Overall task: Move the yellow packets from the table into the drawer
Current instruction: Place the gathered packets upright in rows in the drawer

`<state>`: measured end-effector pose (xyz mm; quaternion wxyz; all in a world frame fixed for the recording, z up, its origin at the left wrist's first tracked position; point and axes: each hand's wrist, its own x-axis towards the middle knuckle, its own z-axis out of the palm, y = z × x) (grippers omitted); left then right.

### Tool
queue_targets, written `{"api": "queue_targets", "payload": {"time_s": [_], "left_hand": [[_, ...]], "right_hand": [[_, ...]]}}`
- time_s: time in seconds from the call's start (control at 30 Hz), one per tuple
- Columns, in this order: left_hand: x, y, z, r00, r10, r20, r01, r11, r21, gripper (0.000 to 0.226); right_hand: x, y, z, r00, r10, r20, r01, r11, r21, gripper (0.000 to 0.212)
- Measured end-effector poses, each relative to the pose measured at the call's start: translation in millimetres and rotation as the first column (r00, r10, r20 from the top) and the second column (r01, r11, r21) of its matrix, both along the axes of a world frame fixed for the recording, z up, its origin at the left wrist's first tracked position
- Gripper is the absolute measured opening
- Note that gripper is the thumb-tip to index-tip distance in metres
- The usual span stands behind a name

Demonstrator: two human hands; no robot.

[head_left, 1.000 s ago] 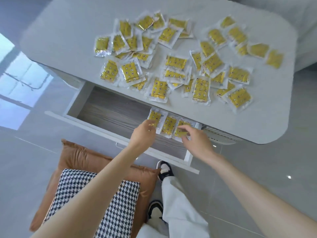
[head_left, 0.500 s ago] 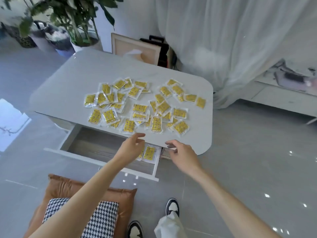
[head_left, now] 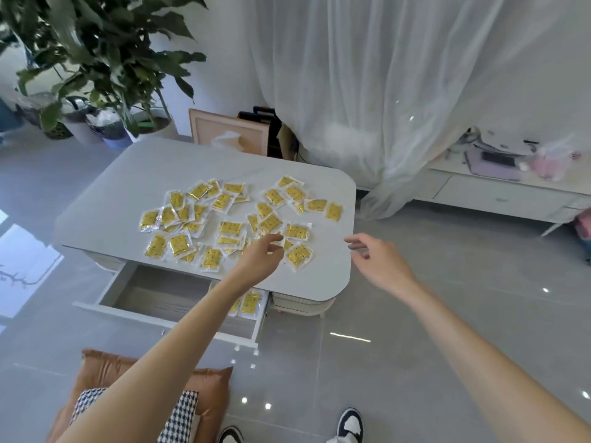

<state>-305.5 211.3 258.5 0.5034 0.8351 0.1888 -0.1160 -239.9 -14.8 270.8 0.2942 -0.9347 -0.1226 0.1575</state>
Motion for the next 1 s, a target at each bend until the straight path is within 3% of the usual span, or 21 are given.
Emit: {"api": "queue_targets", "payload": {"time_s": [0.47,0.73,1.0], "left_hand": [[86,-141,35,0.983,0.158,0.089,-0.151,0.985,-0.081,0.039],[147,-129,23,0.976,0.210,0.058,-0.207,0.977,-0.060,0.041],[265,-91,-14,0.946,0.323,-0.024,-0.324,0.943,-0.072,0.040]], "right_hand": [[83,-126,41,0.992,0.125,0.019,-0.126,0.990,0.062,0.034],[168,-114,37,0.972,0.234,0.000,-0.234,0.972,0.019,0.036],[301,-69,12,0.922,0.386,-0.024,-0.386,0.919,-0.083,0.038]]}}
